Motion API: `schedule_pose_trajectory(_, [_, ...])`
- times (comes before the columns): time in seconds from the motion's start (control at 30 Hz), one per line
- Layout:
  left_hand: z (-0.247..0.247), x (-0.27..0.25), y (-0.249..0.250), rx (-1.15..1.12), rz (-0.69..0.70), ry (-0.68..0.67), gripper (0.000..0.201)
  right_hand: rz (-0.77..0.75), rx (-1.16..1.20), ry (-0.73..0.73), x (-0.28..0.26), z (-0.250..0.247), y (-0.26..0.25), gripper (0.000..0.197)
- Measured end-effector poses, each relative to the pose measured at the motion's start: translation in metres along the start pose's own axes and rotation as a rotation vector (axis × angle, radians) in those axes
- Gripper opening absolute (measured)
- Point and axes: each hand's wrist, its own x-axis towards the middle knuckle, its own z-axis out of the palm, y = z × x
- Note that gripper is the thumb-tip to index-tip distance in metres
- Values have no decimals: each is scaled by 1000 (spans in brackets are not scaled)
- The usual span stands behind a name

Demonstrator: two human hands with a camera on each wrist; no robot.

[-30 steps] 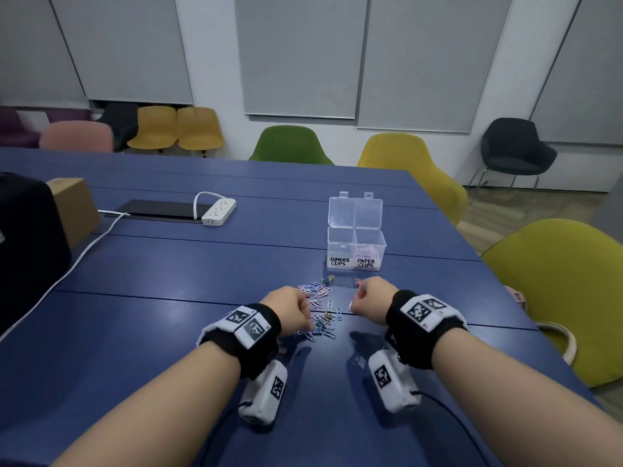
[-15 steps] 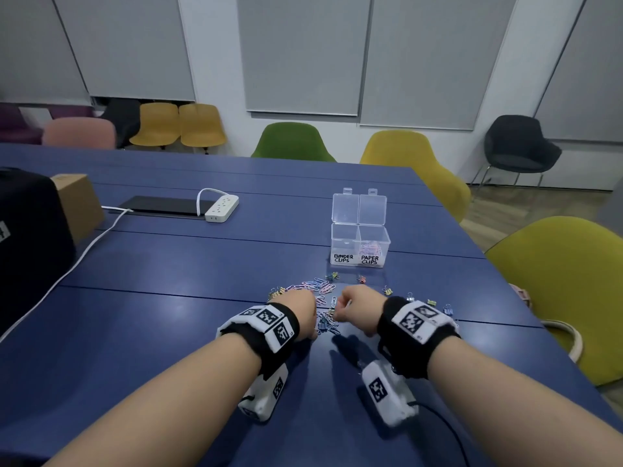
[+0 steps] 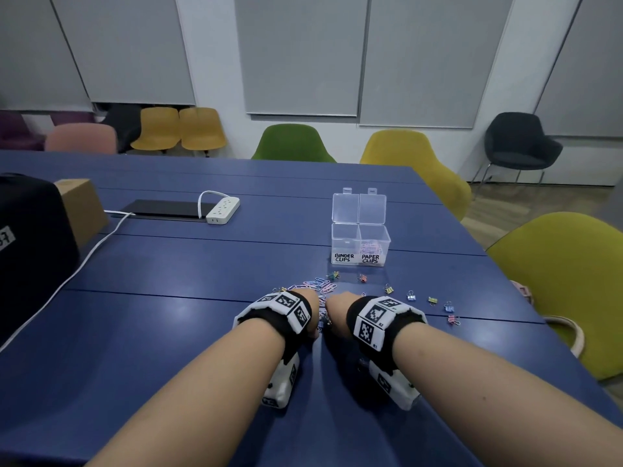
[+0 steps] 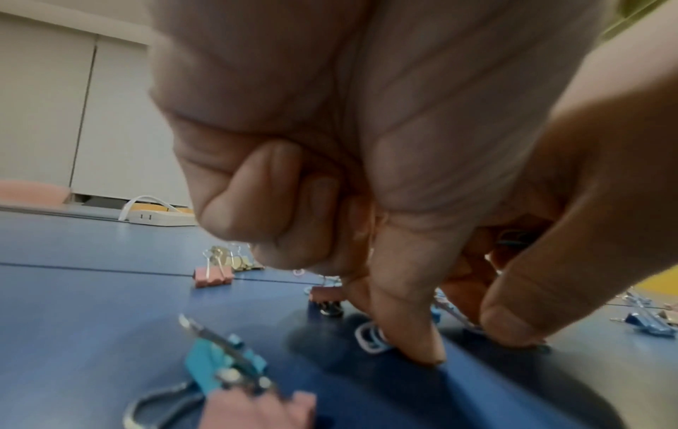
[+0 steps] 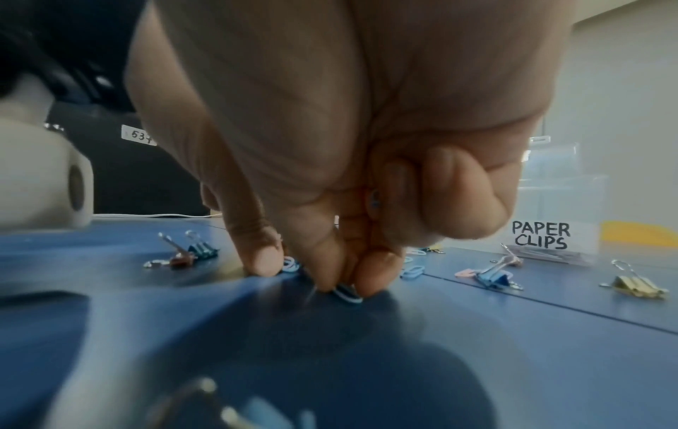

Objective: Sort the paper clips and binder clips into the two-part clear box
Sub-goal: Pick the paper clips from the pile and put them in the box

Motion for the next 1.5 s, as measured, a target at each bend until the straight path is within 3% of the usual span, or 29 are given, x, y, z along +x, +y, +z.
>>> schedule_pose_trajectory(0.13, [-1, -4, 2, 38, 6, 2, 42, -2, -104, -39, -3, 2, 4, 16])
schedule_pose_trajectory(0.3, [4, -12, 6, 54, -34, -8, 29, 26, -80, -24, -10, 3, 10, 33])
schedule_pose_trajectory(0.4, [6, -18, 8, 91, -13, 14, 27, 37, 80, 35, -13, 7, 23, 19])
schedule_pose_trajectory(0.47, [3, -26, 4, -2, -17, 1, 28, 66, 328, 68, -18, 5, 40, 5])
schedule_pose_trajectory(0.53, [-2, -34, -7, -322, -20, 30, 23, 127, 657, 91, -21, 4, 58, 7])
schedule_pose_trajectory(0.57, [-4, -37, -14, -595, -27, 37, 22, 161, 881, 96, -22, 4, 65, 11])
schedule_pose_trajectory(0.67, [-12, -43, -34, -1685, -91, -70, 25, 223, 1640, 130, -20, 2, 83, 23])
schedule_pose_trajectory(0.73, [-15, -40, -49, -2044, -128, -116, 21, 241, 1776, 159, -21, -4, 86, 24])
schedule_pose_trajectory(0.83, [-15, -33, -57, -2149, -109, -78, 12, 240, 1660, 168, -10, -11, 85, 25])
schedule_pose_trajectory(0.9, [-12, -27, -56, -2129, -90, -53, 7, 266, 1362, 148, 1, -16, 76, 18])
schedule_pose_trajectory(1.0, [-9, -17, -55, -2114, -88, -53, 7, 210, 344, 71, 1, -30, 58, 34])
schedule_pose_trajectory(1.03, [-10, -13, -55, -2115, -108, -65, 8, 213, 230, 49, 2, -33, 55, 35])
schedule_pose_trajectory(1.1, [-12, -7, -55, -2069, -170, -96, 14, 301, 290, 67, 14, -36, 55, 36])
schedule_pose_trajectory(1.17, [-12, 3, -53, -1911, -219, -75, 21, 277, 238, 73, 21, -35, 57, 41])
schedule_pose_trajectory(1.27, [-14, 10, -46, -1214, -190, 72, 19, 221, 126, 32, 30, -29, 57, 35])
schedule_pose_trajectory(1.33, [-17, 10, -40, -781, -128, 94, 24, 203, 78, 42, 34, -27, 53, 26])
schedule_pose_trajectory(1.5, [-18, 14, -22, -345, -122, -20, 38, 131, -126, -59, 32, -34, 41, 31])
